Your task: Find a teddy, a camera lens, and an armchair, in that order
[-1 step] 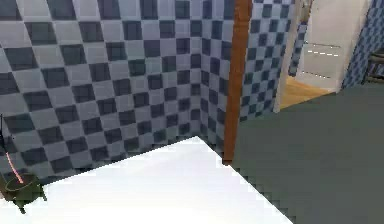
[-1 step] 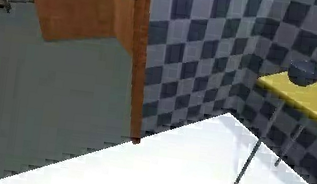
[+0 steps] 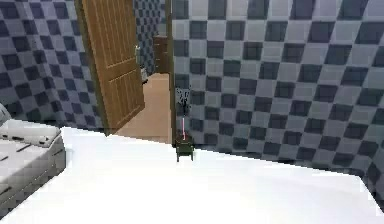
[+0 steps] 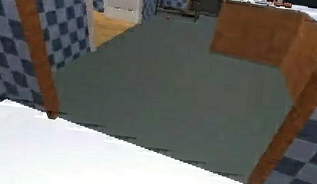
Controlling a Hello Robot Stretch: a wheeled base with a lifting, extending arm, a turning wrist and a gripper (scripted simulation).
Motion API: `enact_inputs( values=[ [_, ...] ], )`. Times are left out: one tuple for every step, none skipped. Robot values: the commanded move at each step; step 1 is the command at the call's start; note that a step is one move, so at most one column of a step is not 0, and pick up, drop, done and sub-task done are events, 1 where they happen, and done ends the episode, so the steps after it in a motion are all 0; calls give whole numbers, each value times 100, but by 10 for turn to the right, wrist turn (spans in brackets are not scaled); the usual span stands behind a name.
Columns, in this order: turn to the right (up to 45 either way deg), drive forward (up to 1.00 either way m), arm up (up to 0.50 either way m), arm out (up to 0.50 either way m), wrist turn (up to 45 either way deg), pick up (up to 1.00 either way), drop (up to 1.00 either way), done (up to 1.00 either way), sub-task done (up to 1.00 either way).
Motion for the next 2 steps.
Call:
enact_inputs(
  values=[
    [-120, 0, 0, 0, 0, 0, 0, 0, 0],
    [0, 100, 0, 0, 0, 0, 0, 0, 0]
  ],
)
